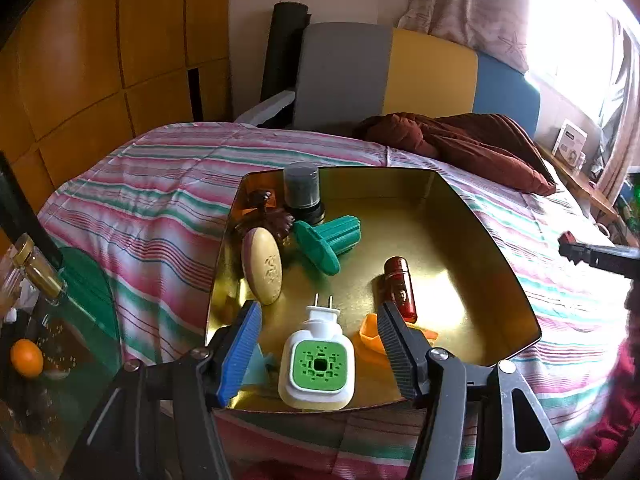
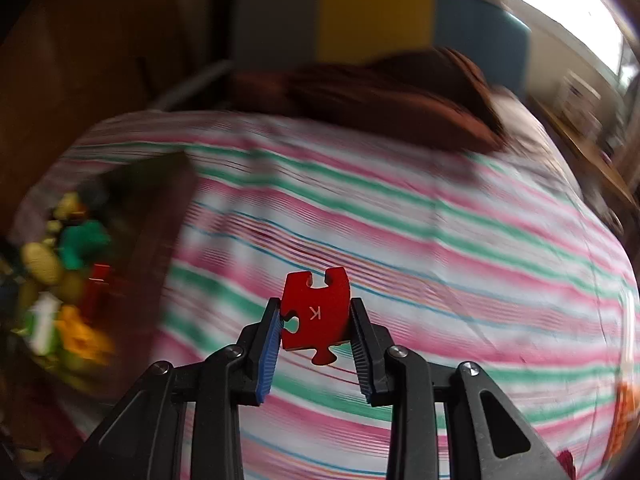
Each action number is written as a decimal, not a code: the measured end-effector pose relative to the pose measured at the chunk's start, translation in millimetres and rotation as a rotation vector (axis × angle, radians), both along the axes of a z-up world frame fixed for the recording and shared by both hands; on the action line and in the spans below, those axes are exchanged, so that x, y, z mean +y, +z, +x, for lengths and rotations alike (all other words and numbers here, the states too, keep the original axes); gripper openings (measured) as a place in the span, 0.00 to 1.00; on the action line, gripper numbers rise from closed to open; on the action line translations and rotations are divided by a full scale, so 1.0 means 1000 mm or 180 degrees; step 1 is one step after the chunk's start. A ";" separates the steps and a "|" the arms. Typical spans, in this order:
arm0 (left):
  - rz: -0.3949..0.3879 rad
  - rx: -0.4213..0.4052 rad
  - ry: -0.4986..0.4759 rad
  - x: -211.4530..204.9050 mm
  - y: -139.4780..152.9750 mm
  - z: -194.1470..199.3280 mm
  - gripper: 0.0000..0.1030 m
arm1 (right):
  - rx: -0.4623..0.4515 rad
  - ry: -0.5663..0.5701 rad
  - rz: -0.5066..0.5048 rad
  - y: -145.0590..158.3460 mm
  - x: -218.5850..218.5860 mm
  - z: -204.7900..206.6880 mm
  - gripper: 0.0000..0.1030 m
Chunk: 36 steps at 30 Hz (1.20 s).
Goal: Organize rigid objects
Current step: 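Carry the red K puzzle piece into the gold tray and open the right gripper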
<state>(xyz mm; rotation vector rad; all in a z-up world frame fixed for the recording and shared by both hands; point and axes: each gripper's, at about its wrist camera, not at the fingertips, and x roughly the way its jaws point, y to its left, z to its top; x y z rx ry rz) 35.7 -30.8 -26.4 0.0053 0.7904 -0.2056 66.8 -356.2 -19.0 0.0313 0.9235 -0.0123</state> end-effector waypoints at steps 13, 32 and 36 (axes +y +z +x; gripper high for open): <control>-0.0094 -0.0008 0.0283 0.037 0.000 -0.001 0.62 | -0.0061 0.1165 0.0243 0.019 0.165 0.038 0.31; -0.0179 0.0121 0.0560 0.074 -0.017 0.003 0.73 | 0.0583 0.1453 -0.0083 -0.069 0.237 0.080 0.32; -0.0147 0.0090 0.0554 0.072 -0.015 0.002 0.76 | 0.0532 0.1430 -0.0016 -0.065 0.235 0.080 0.38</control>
